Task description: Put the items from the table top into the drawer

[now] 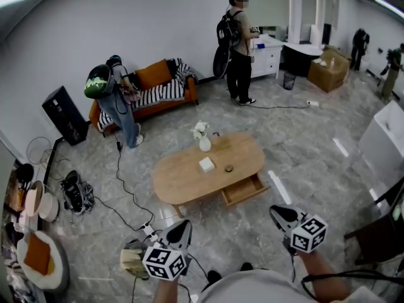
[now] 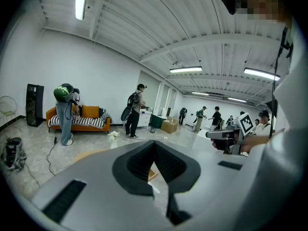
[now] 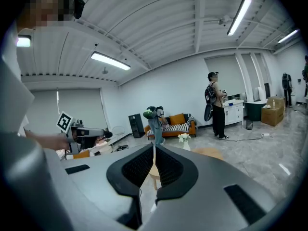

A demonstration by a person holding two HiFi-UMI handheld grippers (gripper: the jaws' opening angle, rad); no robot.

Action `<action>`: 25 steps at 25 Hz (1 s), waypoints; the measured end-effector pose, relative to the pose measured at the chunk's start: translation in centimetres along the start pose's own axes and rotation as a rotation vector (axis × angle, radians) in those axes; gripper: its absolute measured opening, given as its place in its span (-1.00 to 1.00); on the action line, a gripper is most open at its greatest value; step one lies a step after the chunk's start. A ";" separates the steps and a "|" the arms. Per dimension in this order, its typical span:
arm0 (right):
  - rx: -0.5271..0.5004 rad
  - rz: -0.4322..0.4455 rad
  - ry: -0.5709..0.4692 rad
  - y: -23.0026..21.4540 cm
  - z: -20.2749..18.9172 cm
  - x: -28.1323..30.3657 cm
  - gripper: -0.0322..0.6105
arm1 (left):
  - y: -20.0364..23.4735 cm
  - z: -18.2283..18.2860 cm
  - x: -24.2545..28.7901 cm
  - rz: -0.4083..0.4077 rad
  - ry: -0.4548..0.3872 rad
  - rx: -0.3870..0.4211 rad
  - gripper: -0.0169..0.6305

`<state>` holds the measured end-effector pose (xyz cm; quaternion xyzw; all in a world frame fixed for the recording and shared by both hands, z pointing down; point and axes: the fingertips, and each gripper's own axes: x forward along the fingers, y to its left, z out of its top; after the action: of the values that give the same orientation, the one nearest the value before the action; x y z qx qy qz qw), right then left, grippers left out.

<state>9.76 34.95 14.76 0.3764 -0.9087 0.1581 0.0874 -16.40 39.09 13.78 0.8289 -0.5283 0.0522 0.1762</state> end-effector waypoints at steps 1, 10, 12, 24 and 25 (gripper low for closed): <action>-0.007 0.010 0.003 0.0 -0.1 -0.1 -0.77 | -0.3 -0.1 0.1 0.000 -0.005 -0.002 -0.95; -0.035 0.032 0.007 -1.8 0.2 -1.2 -0.77 | -2.2 -0.7 0.9 0.026 -0.008 -0.020 -0.95; -0.035 0.043 0.011 -2.2 0.1 -1.5 -0.77 | -2.7 -1.0 1.0 0.034 -0.007 -0.022 -0.95; -0.043 0.081 0.039 -4.7 -0.5 -2.5 -0.77 | -4.9 -2.2 1.7 0.095 0.004 -0.041 -0.95; -0.041 0.082 0.040 -4.8 -0.6 -2.5 -0.77 | -4.9 -2.3 1.7 0.097 0.005 -0.041 -0.95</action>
<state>14.91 33.62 15.69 0.3336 -0.9245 0.1503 0.1068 -11.06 40.28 15.23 0.7984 -0.5684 0.0520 0.1918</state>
